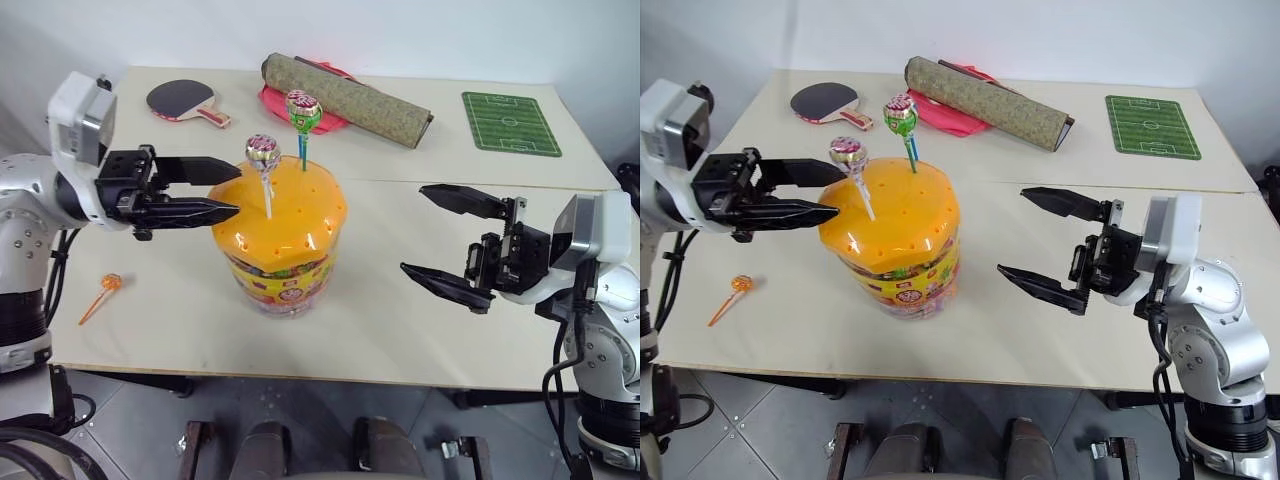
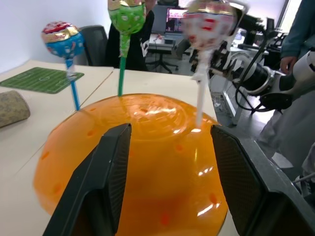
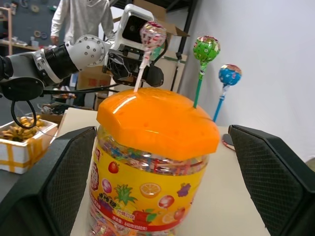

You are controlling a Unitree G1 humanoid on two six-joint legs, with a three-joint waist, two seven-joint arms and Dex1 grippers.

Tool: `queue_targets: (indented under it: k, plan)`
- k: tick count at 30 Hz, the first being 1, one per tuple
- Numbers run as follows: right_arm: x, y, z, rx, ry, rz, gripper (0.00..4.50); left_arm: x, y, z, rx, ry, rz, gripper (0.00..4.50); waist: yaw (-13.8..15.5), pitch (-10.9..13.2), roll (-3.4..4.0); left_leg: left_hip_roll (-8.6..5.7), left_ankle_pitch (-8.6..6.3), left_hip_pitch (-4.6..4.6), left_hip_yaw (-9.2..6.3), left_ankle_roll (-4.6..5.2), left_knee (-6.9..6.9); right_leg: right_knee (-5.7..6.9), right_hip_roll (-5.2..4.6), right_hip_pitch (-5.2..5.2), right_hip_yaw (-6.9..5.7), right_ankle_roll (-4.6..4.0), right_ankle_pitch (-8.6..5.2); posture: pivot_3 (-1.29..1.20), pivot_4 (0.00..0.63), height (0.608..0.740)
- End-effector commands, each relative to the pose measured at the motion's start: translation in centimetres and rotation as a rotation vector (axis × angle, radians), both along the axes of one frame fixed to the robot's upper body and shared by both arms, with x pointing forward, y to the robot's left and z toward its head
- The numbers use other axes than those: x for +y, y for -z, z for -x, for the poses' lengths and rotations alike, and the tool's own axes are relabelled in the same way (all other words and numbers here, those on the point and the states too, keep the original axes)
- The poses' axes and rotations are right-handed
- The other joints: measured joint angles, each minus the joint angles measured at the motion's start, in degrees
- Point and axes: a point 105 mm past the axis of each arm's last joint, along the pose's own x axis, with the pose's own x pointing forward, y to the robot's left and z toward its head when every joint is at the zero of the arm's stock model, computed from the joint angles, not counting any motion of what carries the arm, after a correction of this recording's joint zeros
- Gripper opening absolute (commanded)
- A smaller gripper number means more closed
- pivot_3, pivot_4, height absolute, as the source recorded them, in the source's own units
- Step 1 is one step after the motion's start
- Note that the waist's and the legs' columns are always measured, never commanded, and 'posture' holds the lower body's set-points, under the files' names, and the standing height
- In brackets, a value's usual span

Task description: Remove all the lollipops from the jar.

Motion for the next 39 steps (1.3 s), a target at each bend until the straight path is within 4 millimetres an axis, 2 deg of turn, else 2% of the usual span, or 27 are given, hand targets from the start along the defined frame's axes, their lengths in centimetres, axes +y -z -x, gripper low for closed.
queue_targets:
  k: [1, 5, 9, 15, 17, 19, 21, 24, 25, 28, 31, 33, 35, 36, 38, 39]
  plan:
    - [0.0, -0.7, 0.5, -0.046, -0.011, -0.009, 4.50, -1.5, -0.6, 0.6, -0.060, 0.012, 0.018, 2.69, -0.07, 0.00, 0.00, 0.00, 0.00, 0.00, 0.00, 0.00, 0.00, 0.01, 0.00, 0.00, 0.02, 0.01, 0.00, 0.00, 0.150, 0.740]
    - [0.0, -0.6, 0.5, -0.041, -0.017, -0.006, 4.50, -2.4, -0.6, 0.5, -0.059, 0.012, 0.033, 2.69, -0.15, 0.00, 0.00, 0.01, 0.00, 0.00, -0.01, 0.00, -0.01, 0.02, 0.01, -0.01, 0.01, 0.01, 0.01, 0.00, 0.150, 0.740]
    - [0.0, -0.6, 0.5, -0.042, -0.016, -0.005, 4.50, -2.4, -0.7, 1.0, -0.039, 0.046, 0.042, 1.83, -0.20, 0.00, 0.00, 0.00, 0.00, 0.01, 0.01, 0.00, -0.01, 0.01, 0.01, -0.01, 0.02, 0.01, 0.01, 0.00, 0.150, 0.740]
    - [0.0, -0.5, 0.4, -0.045, -0.014, -0.008, 4.50, -2.5, -1.5, 1.5, -0.027, 0.074, 0.095, 0.03, -0.06, 0.00, 0.00, 0.00, 0.00, 0.01, 0.00, 0.00, 0.00, 0.00, 0.00, 0.00, 0.02, 0.01, 0.01, 0.00, 0.150, 0.740]
    - [0.0, -0.5, 0.4, -0.047, -0.017, -0.010, 4.50, -2.3, -3.6, 1.9, -0.006, 0.110, 0.233, 0.03, -0.01, 0.01, -0.03, 0.00, 0.00, 0.00, 0.00, 0.00, 0.01, 0.00, 0.00, 0.00, 0.02, 0.01, 0.01, 0.00, 0.150, 0.740]
    - [0.1, -0.6, 0.4, -0.052, -0.028, -0.017, 4.50, -1.5, -5.4, 1.9, 0.006, 0.109, 0.352, 0.03, -0.12, 0.02, -0.04, 0.01, 0.00, 0.00, -0.03, 0.00, 0.04, 0.01, 0.00, 0.01, 0.02, 0.01, 0.01, 0.00, 0.150, 0.740]
    - [0.4, -0.6, 0.7, -0.047, -0.060, -0.027, 4.50, 0.1, -7.0, 1.6, 0.043, 0.075, 0.456, 0.03, -0.28, 0.02, -0.03, 0.01, 0.00, 0.00, -0.04, 0.00, 0.03, 0.02, -0.02, 0.01, 0.01, 0.02, 0.01, 0.00, 0.150, 0.740]
    - [0.9, -0.4, 1.1, -0.038, -0.120, -0.025, 4.50, 3.2, -8.2, 0.7, 0.069, -0.048, 0.567, 0.03, -1.48, 0.02, -0.03, 0.02, 0.00, 0.07, -0.09, 0.00, -0.04, 0.05, -0.02, 0.01, 0.01, 0.02, 0.01, 0.00, 0.150, 0.740]
    - [1.3, -0.2, 1.4, -0.036, -0.151, -0.016, 4.50, 4.9, -8.2, 0.2, 0.076, -0.142, 0.592, 0.03, -1.70, 0.02, -0.03, 0.03, 0.00, 0.08, -0.12, 0.00, -0.05, 0.08, -0.02, 0.01, 0.01, 0.02, 0.01, 0.00, 0.150, 0.740]
    - [2.1, 0.3, 2.0, -0.038, -0.232, 0.023, 4.50, 9.8, -5.4, -0.3, 0.098, -0.439, 0.504, 0.03, -3.16, 0.02, -0.03, 0.04, 0.00, 0.24, -0.28, 0.00, -0.19, 0.08, -0.04, 0.00, 0.12, 0.01, 0.01, 0.00, 0.150, 0.740]
    - [2.2, 1.4, 1.5, -0.028, -0.264, 0.096, 4.50, 13.9, -0.5, -0.4, 0.254, -0.721, 0.378, 0.03, -3.41, 0.02, -0.03, 0.04, -0.01, 0.36, -0.24, -0.02, -0.33, 0.03, -0.02, -0.01, 0.17, 0.01, 0.01, 0.00, 0.150, 0.740]
    - [2.1, 2.1, 1.0, -0.036, -0.260, 0.145, 4.50, 14.9, 2.3, 0.0, 0.293, -0.838, 0.267, 0.03, -2.91, 0.05, -0.07, 0.04, -0.04, 0.40, -0.21, 0.01, -0.35, 0.02, -0.05, 0.00, 0.22, 0.01, 0.00, 0.00, 0.150, 0.740]
    - [1.7, 2.9, 0.1, -0.012, -0.235, 0.192, 4.50, 15.4, 6.0, 0.6, 0.386, -0.936, 0.134, 0.03, -2.35, 0.04, -0.14, 0.05, -0.05, 0.31, -0.21, 0.01, -0.27, 0.01, -0.05, 0.02, 0.18, 0.01, 0.00, 0.00, 0.150, 0.740]
    - [1.5, 3.5, -0.3, -0.006, -0.220, 0.234, 4.50, 15.6, 9.0, 1.1, 0.445, -0.993, 0.006, 0.03, -2.16, 0.03, -0.16, 0.07, -0.08, 0.25, -0.20, 0.02, -0.19, 0.01, -0.06, 0.02, 0.16, 0.01, 0.00, 0.00, 0.150, 0.740]
    - [1.1, 4.2, -0.6, -0.009, -0.216, 0.281, 4.50, 15.7, 12.9, 2.2, 0.495, -1.046, -0.174, 0.03, -1.81, 0.05, -0.12, 0.12, -0.14, 0.27, -0.26, 0.13, -0.20, -0.03, -0.25, 0.02, 0.25, 0.01, 0.00, 0.00, 0.150, 0.740]
    - [1.0, 4.4, -0.7, -0.007, -0.215, 0.290, 4.50, 15.7, 14.2, 2.8, 0.519, -1.059, -0.220, 0.03, -1.60, 0.04, -0.13, 0.08, -0.16, 0.27, -0.23, 0.16, -0.20, -0.03, -0.29, 0.02, 0.29, 0.01, 0.00, 0.00, 0.150, 0.740]
